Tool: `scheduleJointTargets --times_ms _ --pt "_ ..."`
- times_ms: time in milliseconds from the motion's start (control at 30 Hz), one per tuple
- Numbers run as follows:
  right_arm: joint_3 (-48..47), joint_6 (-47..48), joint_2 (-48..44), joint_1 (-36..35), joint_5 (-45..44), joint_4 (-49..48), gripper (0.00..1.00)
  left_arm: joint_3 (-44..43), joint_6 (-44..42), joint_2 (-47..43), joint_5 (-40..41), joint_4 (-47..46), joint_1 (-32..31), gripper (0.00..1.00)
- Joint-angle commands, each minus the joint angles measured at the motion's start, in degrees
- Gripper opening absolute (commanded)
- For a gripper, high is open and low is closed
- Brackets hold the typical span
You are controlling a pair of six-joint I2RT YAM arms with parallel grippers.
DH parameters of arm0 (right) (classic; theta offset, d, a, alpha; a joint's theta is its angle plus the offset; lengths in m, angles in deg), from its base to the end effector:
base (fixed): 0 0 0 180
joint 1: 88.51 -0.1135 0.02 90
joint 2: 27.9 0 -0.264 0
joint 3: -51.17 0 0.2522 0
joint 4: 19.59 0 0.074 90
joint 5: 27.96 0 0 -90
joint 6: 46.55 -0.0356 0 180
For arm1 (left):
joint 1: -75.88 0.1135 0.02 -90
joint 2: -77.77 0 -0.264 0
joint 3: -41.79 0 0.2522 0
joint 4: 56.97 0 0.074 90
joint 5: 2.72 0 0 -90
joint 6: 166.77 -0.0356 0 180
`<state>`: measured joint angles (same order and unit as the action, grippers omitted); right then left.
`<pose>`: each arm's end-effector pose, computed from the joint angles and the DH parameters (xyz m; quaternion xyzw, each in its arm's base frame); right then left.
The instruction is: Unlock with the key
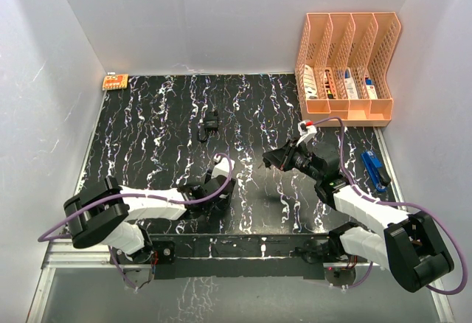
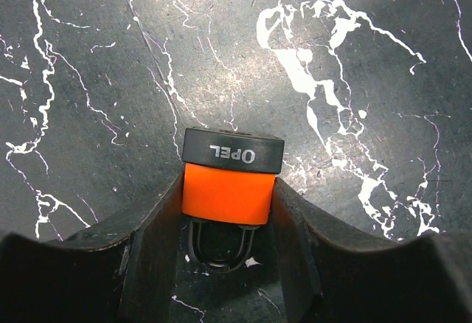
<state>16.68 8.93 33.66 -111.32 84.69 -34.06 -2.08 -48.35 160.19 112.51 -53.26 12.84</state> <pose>0.2004 0.0991 0.2076 -0.0441 0.7738 0.4286 0.4644 0.1319 -0.2258 0.1466 0.1811 0.8783 -0.1434 0.4187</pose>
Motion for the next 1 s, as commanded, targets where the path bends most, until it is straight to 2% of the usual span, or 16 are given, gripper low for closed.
scheduleJointTargets --times_ms 0,33,500,733,967 --pt "0.0 1.7 -1.1 0.2 -0.3 -1.1 0.0 1.6 3.9 2.1 -8.7 7.4 -1.6 0.07" --pt "0.0 1.9 -1.3 0.2 -0.5 -0.7 0.0 1.2 4.0 1.7 -8.6 7.8 -1.7 0.0" --pt "-5.7 4.3 1.3 0.1 -1.0 6.1 0.0 -0.7 -1.7 -12.9 -5.5 6.5 -2.0 0.0" --pt "-5.4 2.9 0.5 0.1 0.1 5.5 0.0 -1.2 -5.1 -13.3 -6.4 2.2 -2.2 0.0" --pt "-5.1 3.7 2.3 0.1 1.5 3.3 0.0 -4.9 -9.6 -7.0 -7.5 -1.2 -2.3 0.0"
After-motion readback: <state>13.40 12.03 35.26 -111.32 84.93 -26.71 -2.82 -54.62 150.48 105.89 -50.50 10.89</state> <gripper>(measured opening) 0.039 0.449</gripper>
